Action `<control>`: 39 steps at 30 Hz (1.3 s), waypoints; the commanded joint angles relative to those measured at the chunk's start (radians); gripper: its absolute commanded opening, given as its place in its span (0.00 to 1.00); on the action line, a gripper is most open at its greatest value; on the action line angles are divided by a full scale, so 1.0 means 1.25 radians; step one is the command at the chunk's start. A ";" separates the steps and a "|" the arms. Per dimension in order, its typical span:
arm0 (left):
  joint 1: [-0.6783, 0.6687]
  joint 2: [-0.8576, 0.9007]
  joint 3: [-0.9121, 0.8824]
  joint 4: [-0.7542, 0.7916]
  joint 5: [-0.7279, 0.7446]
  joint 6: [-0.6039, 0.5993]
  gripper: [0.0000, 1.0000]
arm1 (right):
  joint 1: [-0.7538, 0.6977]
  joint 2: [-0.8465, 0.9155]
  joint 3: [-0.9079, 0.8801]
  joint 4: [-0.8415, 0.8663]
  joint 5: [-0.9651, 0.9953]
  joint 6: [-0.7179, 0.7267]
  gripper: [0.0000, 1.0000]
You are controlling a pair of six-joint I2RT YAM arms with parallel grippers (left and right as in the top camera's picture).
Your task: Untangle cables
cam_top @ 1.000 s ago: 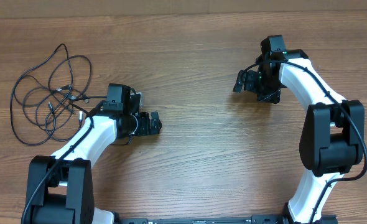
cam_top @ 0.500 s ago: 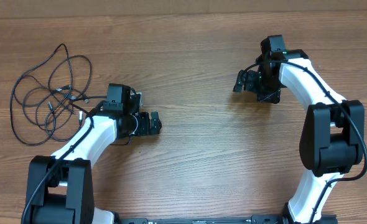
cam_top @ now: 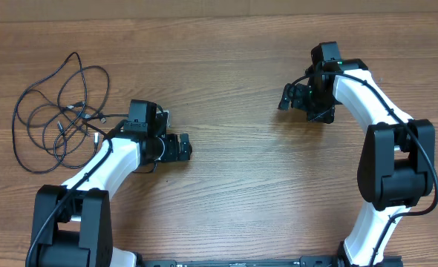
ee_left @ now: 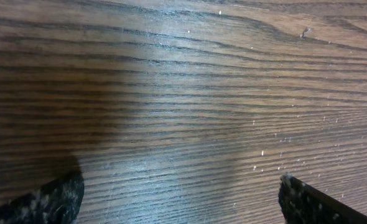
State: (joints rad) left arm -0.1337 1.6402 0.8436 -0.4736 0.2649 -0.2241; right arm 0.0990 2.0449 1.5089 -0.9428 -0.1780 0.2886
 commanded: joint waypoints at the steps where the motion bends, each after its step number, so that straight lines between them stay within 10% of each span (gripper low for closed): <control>1: -0.009 -0.034 -0.006 0.003 -0.011 0.021 1.00 | 0.001 -0.026 -0.004 0.002 -0.003 0.002 1.00; 16: -0.009 -0.374 -0.006 0.002 -0.011 0.021 1.00 | 0.001 -0.026 -0.004 0.002 -0.003 0.002 1.00; 39: -0.009 -0.399 -0.009 -0.001 -0.011 0.021 1.00 | 0.001 -0.026 -0.004 0.002 -0.003 0.002 1.00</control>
State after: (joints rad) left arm -0.1379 1.2003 0.8387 -0.4759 0.2573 -0.2245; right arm 0.0990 2.0449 1.5089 -0.9432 -0.1787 0.2882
